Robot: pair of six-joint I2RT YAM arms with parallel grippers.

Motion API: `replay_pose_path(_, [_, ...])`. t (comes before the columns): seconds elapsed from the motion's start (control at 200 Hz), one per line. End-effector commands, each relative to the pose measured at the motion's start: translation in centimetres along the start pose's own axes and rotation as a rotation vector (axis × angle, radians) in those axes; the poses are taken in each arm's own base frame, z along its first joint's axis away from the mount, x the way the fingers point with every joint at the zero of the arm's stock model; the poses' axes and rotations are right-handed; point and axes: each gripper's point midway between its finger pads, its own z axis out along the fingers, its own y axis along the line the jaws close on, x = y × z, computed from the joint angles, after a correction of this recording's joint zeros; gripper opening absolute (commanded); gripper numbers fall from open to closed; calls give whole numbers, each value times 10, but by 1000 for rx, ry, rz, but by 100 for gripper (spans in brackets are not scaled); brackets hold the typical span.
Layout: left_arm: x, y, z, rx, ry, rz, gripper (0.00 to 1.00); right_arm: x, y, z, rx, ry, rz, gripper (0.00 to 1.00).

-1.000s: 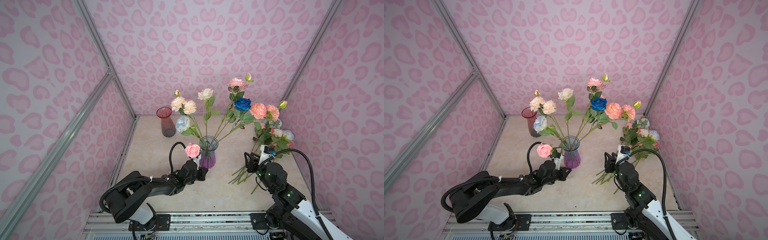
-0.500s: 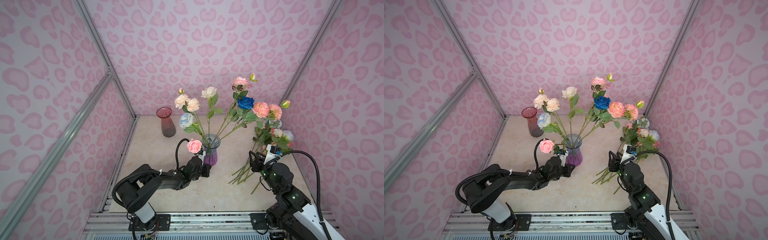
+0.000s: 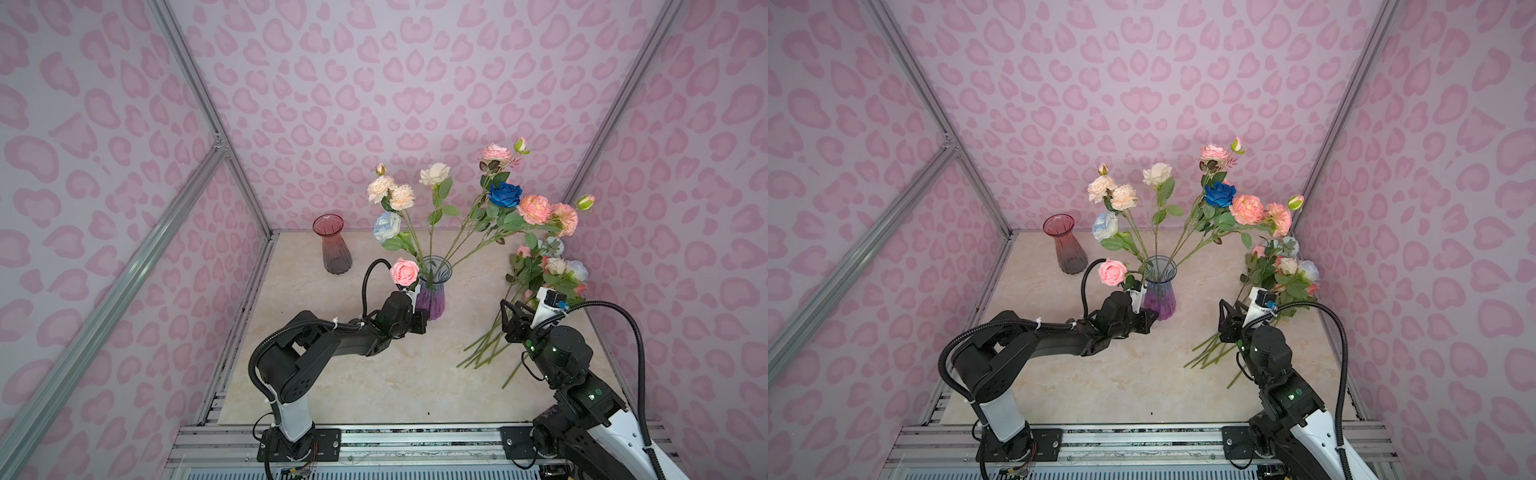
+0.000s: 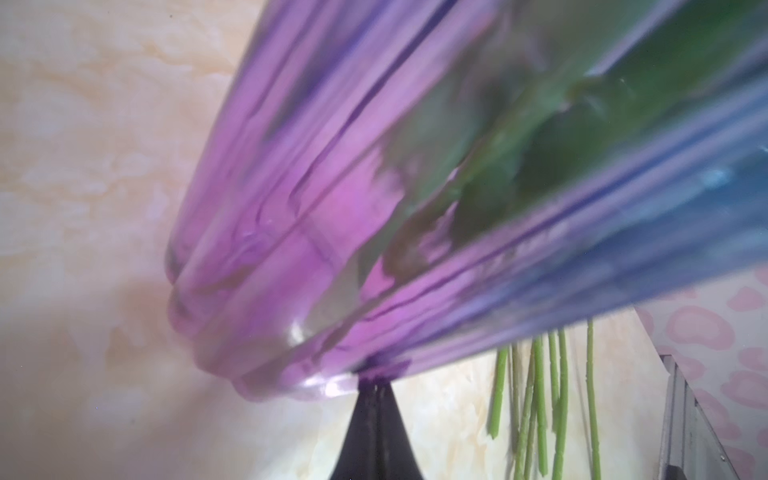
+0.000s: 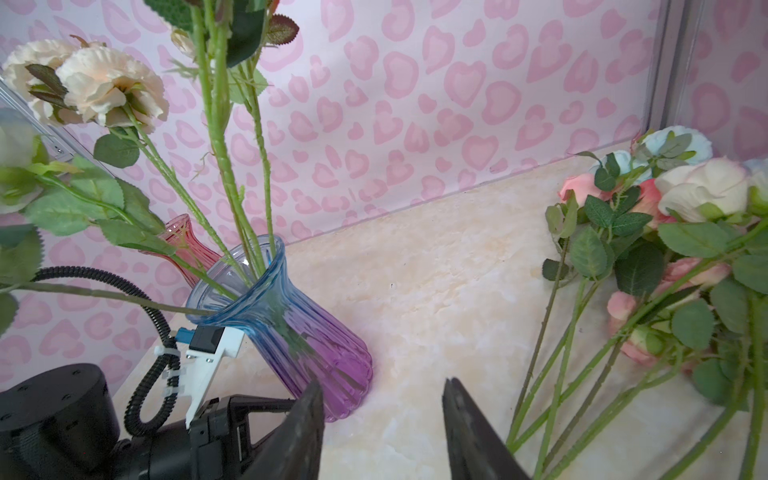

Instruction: Arrange the flowers into the vase

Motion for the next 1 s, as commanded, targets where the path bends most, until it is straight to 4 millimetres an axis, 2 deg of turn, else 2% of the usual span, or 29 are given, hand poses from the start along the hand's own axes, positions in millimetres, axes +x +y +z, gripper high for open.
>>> replay_pose_path(0.0, [-15, -7, 11, 32, -13, 4, 4, 6, -3, 1, 9, 19, -3, 48])
replay_pose_path(0.4, [-48, 0, 50, 18, -51, -45, 4, 17, -4, 8, 13, 53, -3, 48])
replay_pose_path(0.81, [-61, 12, 89, 72, 25, 33, 4, 19, -5, 8, 10, 51, -1, 48])
replay_pose_path(0.845, [-55, 16, 91, 67, 49, 39, 4, 18, -5, 8, 12, 49, -2, 48])
replay_pose_path(0.86, [-65, 12, 93, 77, 34, 48, 4, 17, -5, 8, 12, 48, -1, 48])
replay_pose_path(0.995, [-76, 13, 102, 82, 38, 27, 4, 14, -5, 7, 13, 40, -9, 48])
